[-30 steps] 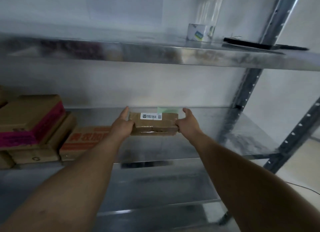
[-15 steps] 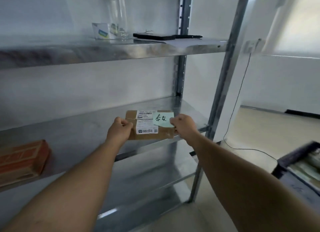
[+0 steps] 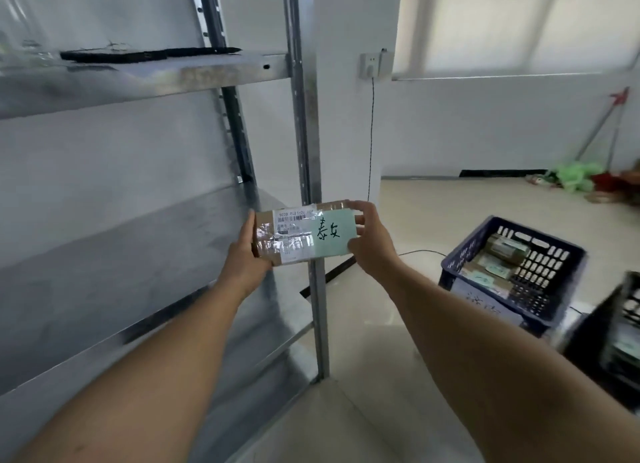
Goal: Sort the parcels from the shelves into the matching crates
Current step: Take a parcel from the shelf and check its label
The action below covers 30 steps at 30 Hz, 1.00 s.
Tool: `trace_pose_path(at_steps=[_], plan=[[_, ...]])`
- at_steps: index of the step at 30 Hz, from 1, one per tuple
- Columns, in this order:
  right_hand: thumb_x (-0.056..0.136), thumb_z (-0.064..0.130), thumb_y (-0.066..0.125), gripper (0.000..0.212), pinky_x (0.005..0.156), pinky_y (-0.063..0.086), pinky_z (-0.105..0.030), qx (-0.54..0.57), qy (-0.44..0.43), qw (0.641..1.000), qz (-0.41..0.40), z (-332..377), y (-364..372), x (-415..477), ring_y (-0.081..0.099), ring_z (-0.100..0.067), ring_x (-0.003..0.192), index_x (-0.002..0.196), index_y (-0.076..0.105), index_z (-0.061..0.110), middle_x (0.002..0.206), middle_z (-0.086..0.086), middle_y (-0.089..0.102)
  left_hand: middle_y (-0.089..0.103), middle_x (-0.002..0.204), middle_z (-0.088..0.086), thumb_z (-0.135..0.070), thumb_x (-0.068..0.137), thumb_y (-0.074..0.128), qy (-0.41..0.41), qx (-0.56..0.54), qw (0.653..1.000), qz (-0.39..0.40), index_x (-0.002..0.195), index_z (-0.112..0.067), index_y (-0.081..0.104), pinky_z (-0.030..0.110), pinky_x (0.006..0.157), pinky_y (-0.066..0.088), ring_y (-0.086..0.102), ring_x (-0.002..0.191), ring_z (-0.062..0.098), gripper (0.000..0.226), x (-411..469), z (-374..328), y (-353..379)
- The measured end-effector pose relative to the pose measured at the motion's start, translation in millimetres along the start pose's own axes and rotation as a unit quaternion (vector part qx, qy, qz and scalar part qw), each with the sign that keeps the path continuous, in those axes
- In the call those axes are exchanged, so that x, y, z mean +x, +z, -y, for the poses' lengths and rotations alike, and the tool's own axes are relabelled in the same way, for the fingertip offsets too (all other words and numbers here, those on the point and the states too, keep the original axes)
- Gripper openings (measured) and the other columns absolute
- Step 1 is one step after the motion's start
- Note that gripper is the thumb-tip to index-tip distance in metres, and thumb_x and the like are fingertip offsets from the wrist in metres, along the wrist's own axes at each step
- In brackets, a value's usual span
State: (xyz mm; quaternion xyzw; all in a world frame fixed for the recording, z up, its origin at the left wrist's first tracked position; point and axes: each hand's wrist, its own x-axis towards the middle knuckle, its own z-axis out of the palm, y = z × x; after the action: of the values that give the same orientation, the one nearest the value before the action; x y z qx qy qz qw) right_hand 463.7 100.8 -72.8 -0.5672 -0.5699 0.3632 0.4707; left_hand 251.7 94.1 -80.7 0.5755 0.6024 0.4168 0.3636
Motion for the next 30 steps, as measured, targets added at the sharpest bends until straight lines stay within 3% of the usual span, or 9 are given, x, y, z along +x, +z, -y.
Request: trace_pose_path(at_steps=[3, 4, 5, 7, 12, 17, 21, 25, 30], plan=[[0.079, -0.017, 0.047, 0.058, 0.074, 0.060, -0.042, -0.006, 0.010, 0.999, -0.039, -20.3, -28.0, 3.2, 0.058, -0.022, 0.103, 0.113, 0.041, 0.029, 0.114, -0.001, 0.053, 0.047, 0.130, -0.007, 0.005, 0.082, 0.067, 0.019, 0.007, 0.999, 0.031, 0.152, -0.032, 0.007, 0.004, 0.066, 0.042, 0.050, 0.108, 0.010, 0.099, 11.4, -6.6, 35.0], [0.077, -0.018, 0.047, 0.058, 0.076, 0.059, -0.045, -0.013, 0.013, 0.999, -0.045, -26.6, -37.3, 4.8, 0.058, -0.023, 0.104, 0.111, 0.041, 0.029, 0.118, -0.003, 0.053, 0.046, 0.127, -0.008, 0.006, 0.083, 0.066, 0.024, 0.013, 0.999, 0.045, 0.153, -0.031, 0.006, 0.003, 0.065, 0.043, 0.049, 0.107, 0.009, 0.099, 15.8, -9.1, 45.5], [0.076, -0.017, 0.049, 0.059, 0.077, 0.058, -0.047, -0.026, 0.014, 0.998, -0.048, -33.4, -46.2, 7.2, 0.058, -0.024, 0.105, 0.112, 0.042, 0.029, 0.121, -0.004, 0.052, 0.047, 0.125, -0.009, 0.005, 0.082, 0.066, 0.035, 0.021, 0.997, 0.060, 0.153, -0.030, 0.005, 0.008, 0.073, 0.047, 0.050, 0.105, 0.009, 0.100, 20.8, -11.9, 55.8], [0.074, -0.015, 0.055, 0.062, 0.080, 0.057, -0.047, -0.072, 0.010, 0.996, -0.055, -46.5, -65.0, 13.0, 0.056, -0.028, 0.108, 0.120, 0.046, 0.026, 0.126, -0.007, 0.048, 0.049, 0.124, -0.006, 0.002, 0.082, 0.068, 0.054, 0.041, 0.994, 0.089, 0.153, -0.029, 0.003, 0.031, 0.093, 0.049, 0.050, 0.106, 0.013, 0.101, 34.7, -15.4, 77.3], [0.084, -0.005, 0.059, 0.072, 0.075, 0.049, -0.023, -0.231, 0.032, 0.970, -0.062, -74.4, -113.6, 31.1, 0.048, -0.019, 0.098, 0.142, 0.037, 0.031, 0.130, -0.009, 0.039, 0.046, 0.137, 0.011, -0.002, 0.079, 0.072, 0.097, 0.110, 0.978, 0.148, 0.152, -0.028, -0.005, 0.043, 0.100, 0.044, 0.049, 0.119, 0.027, 0.109, 80.2, -18.2, 142.2], [0.086, -0.001, 0.058, 0.075, 0.094, 0.048, -0.031, -0.301, 0.086, 0.947, -0.073, -99.1, -161.8, 54.0, 0.049, -0.022, 0.112, 0.144, 0.029, 0.037, 0.142, -0.010, 0.034, 0.043, 0.130, 0.016, -0.006, 0.084, 0.068, 0.133, 0.113, 0.962, 0.210, 0.151, -0.034, -0.008, 0.036, 0.091, 0.042, 0.047, 0.116, 0.028, 0.105, 129.4, -27.8, 213.1], [0.080, 0.001, 0.070, 0.093, 0.108, 0.037, -0.039, -0.294, 0.133, 0.942, -0.090, -111.6, -200.6, 70.9, 0.030, -0.031, 0.139, 0.150, 0.018, 0.035, 0.154, -0.011, 0.017, 0.043, 0.132, 0.016, -0.004, 0.084, 0.067, 0.153, 0.126, 0.946, 0.258, 0.151, -0.035, -0.004, 0.031, 0.088, 0.041, 0.046, 0.116, 0.027, 0.103, 164.4, -39.5, 264.3], [0.080, 0.007, 0.072, 0.111, 0.100, 0.046, -0.041, -0.309, 0.192, 0.927, -0.089, -118.3, -230.7, 81.4, 0.048, -0.027, 0.112, 0.153, -0.009, 0.028, 0.140, -0.016, 0.030, 0.044, 0.128, 0.014, -0.004, 0.081, 0.066, 0.172, 0.138, 0.923, 0.315, 0.149, -0.043, -0.003, 0.038, 0.091, 0.048, 0.051, 0.110, 0.027, 0.105, 189.8, -52.1, 309.7], [0.083, 0.009, 0.069, 0.110, 0.097, 0.048, -0.038, -0.316, 0.249, 0.908, -0.119, -134.6, -268.6, 81.0, 0.049, -0.025, 0.100, 0.152, -0.015, 0.028, 0.138, -0.015, 0.027, 0.040, 0.127, 0.012, -0.009, 0.080, 0.068, 0.203, 0.135, 0.897, 0.369, 0.151, -0.040, 0.001, 0.042, 0.094, 0.048, 0.051, 0.107, 0.026, 0.103, 197.0, -68.7, 363.9]])
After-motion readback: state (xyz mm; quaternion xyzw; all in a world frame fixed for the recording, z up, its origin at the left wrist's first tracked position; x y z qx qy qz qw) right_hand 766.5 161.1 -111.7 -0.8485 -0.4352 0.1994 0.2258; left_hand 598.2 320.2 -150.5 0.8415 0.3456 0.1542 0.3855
